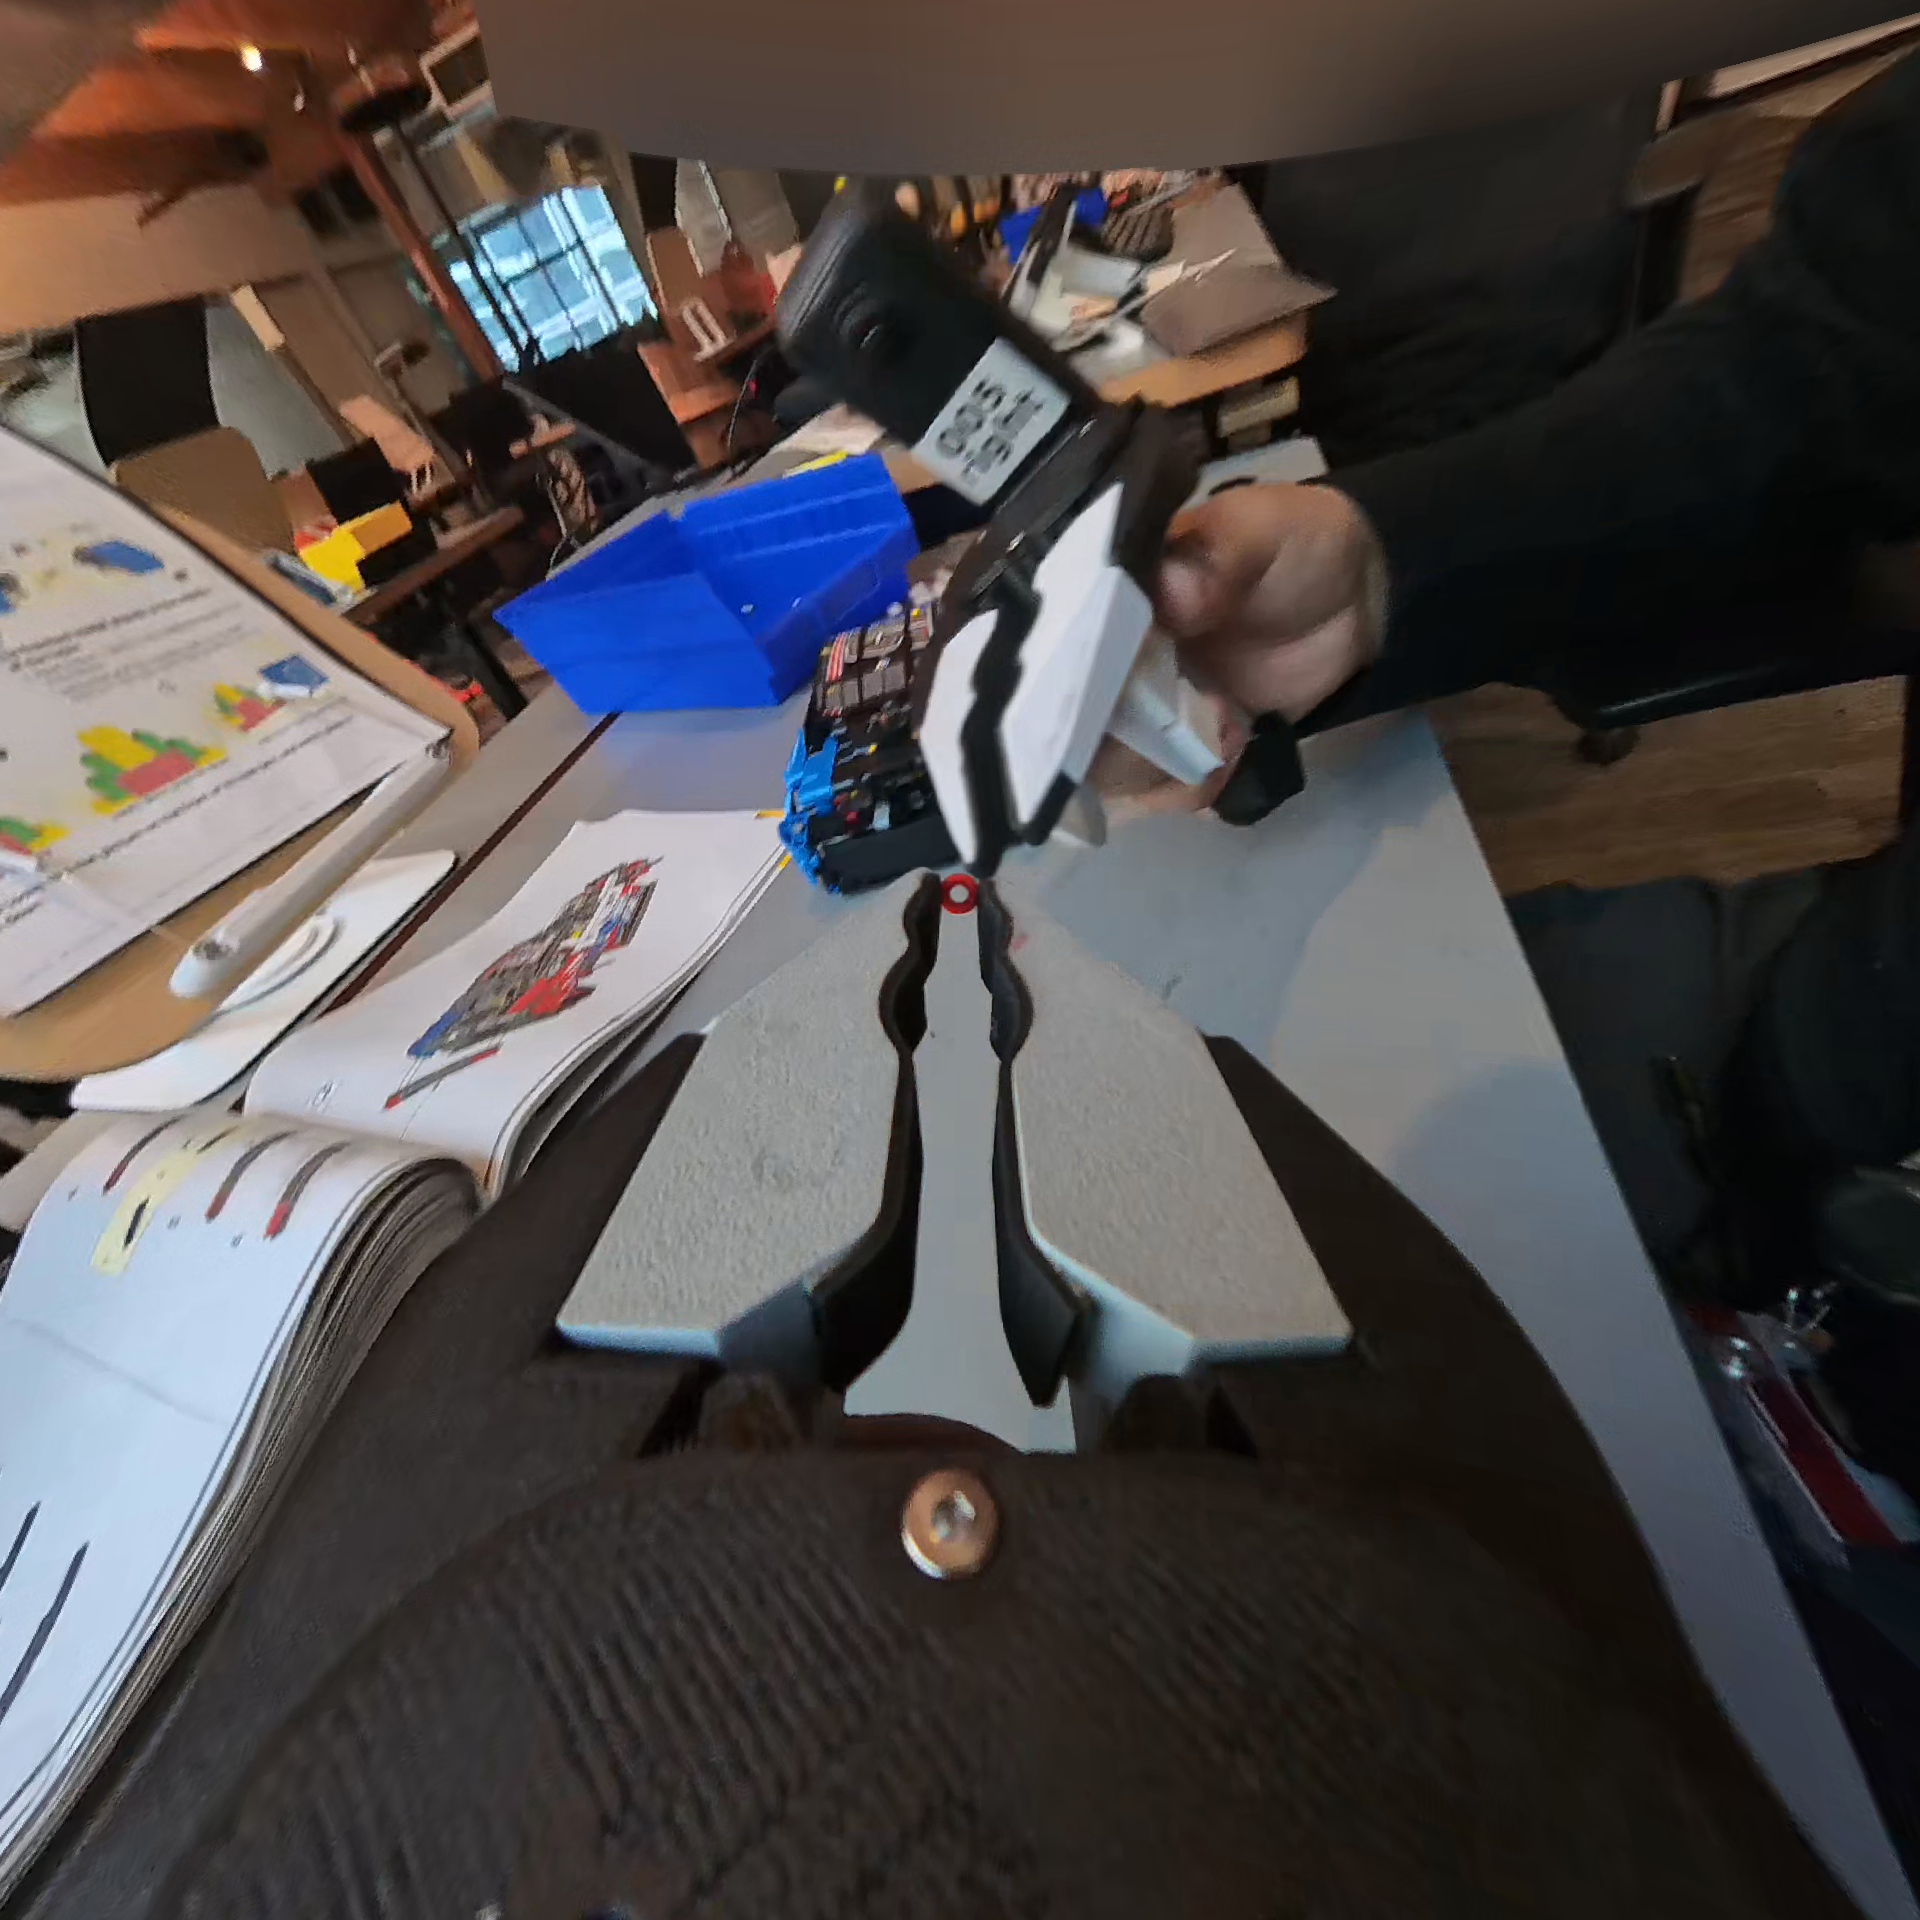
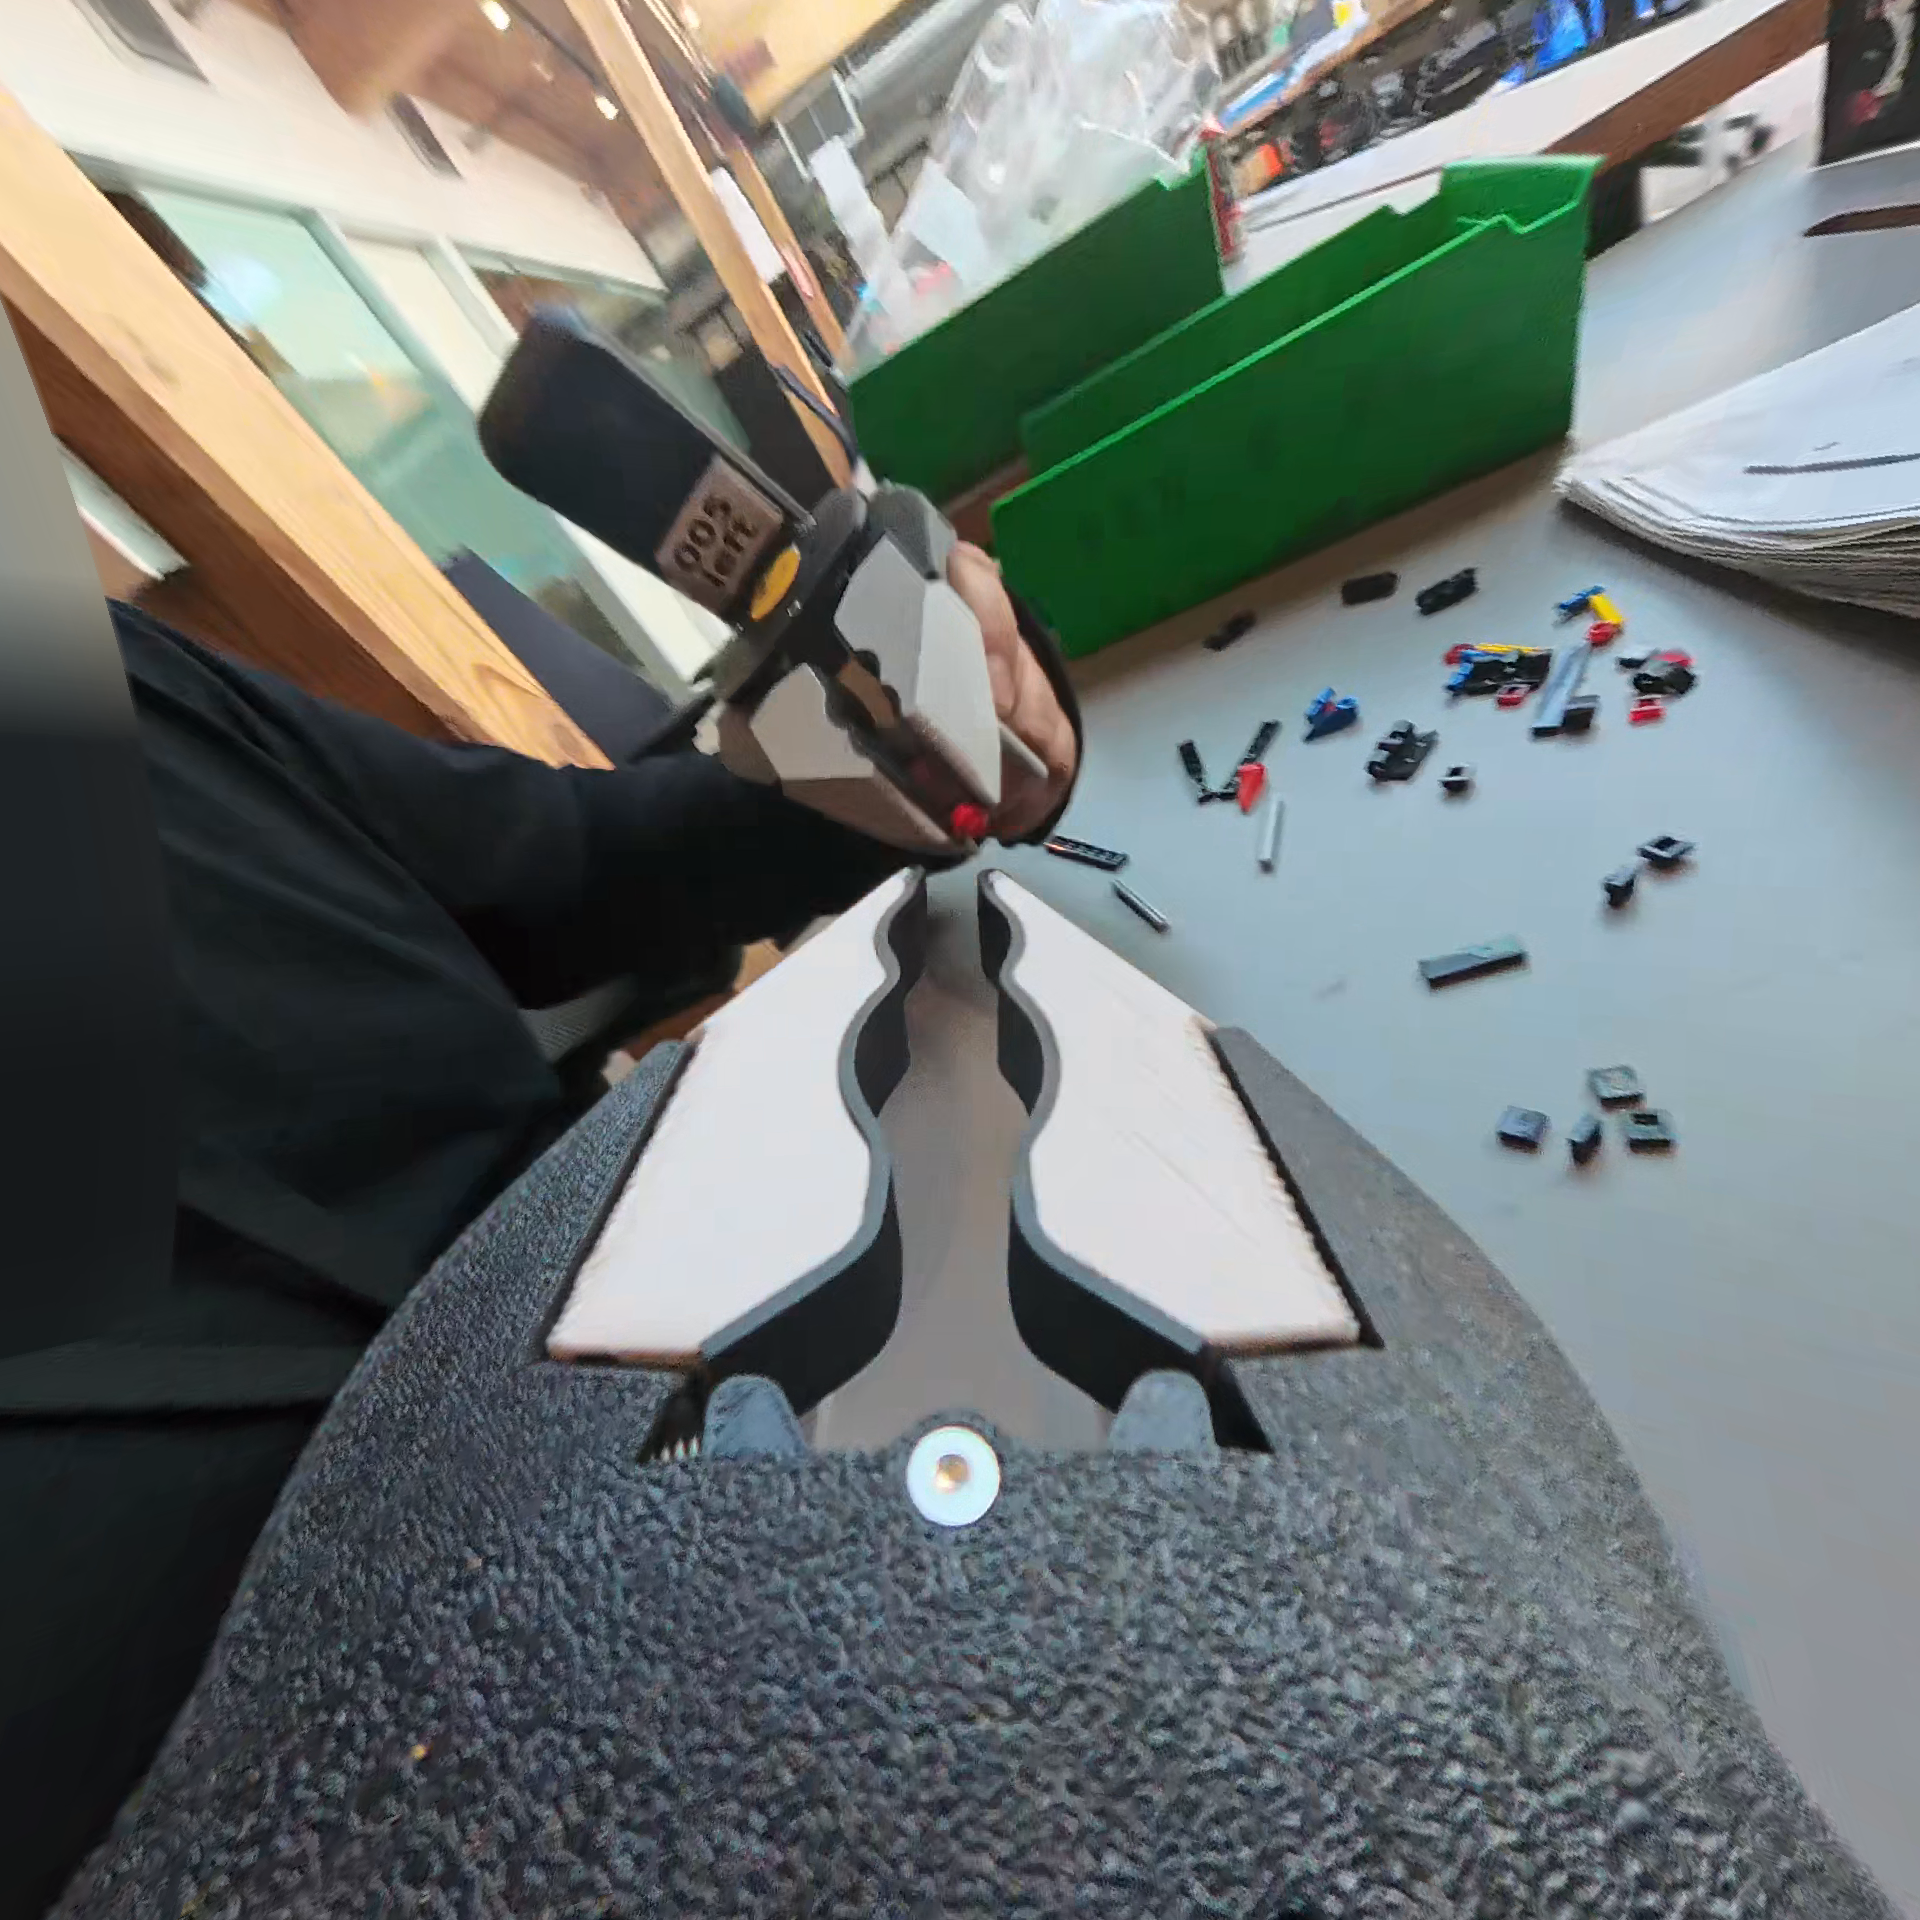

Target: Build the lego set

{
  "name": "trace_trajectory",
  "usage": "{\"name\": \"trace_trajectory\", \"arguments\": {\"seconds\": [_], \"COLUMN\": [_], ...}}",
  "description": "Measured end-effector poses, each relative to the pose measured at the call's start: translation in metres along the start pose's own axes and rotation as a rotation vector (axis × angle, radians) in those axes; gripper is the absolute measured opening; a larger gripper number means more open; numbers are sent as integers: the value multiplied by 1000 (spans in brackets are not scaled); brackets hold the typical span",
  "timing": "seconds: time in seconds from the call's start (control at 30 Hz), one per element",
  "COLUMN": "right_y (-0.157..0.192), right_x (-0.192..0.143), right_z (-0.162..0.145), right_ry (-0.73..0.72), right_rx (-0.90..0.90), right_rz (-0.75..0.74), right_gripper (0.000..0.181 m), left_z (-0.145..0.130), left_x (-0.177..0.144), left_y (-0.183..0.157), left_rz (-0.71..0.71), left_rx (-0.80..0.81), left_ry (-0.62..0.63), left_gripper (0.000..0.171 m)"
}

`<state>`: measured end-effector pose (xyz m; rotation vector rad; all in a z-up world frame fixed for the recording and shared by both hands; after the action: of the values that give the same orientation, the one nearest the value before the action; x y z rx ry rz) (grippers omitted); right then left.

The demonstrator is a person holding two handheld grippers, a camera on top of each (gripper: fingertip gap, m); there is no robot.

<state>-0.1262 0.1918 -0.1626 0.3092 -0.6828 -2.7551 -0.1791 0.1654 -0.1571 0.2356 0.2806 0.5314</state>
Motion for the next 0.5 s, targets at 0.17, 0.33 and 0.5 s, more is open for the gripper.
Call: {"name": "trace_trajectory", "arguments": {"seconds": [0.17, 0.33, 0.5], "right_y": [8, 14, 22], "right_x": [-3, -3, -4], "right_z": [5, 9, 13], "right_ry": [-29, -55, -76], "right_rx": [108, 180, 233], "right_rz": [129, 221, 319], "right_gripper": [4, 6, 8], "left_z": [13, 25, 31], "left_x": [0, -2, 2], "left_y": [-8, -11, -15], "left_rz": [-12, -30, -42], "left_rx": [22, 12, 18], "left_ry": [-91, -196, -223], "left_gripper": [4, 3, 3]}}
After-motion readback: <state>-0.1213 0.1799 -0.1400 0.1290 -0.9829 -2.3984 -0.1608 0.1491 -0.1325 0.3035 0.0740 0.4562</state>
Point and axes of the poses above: each gripper's, where its closed fingertips meet, x out along the fingers, z out of its top, y = z × x across the jaws, the point moved 3 cm from there along -x, back along the fingers, and after that the axes turned 8 degrees about -z, right-handed, at the moved point
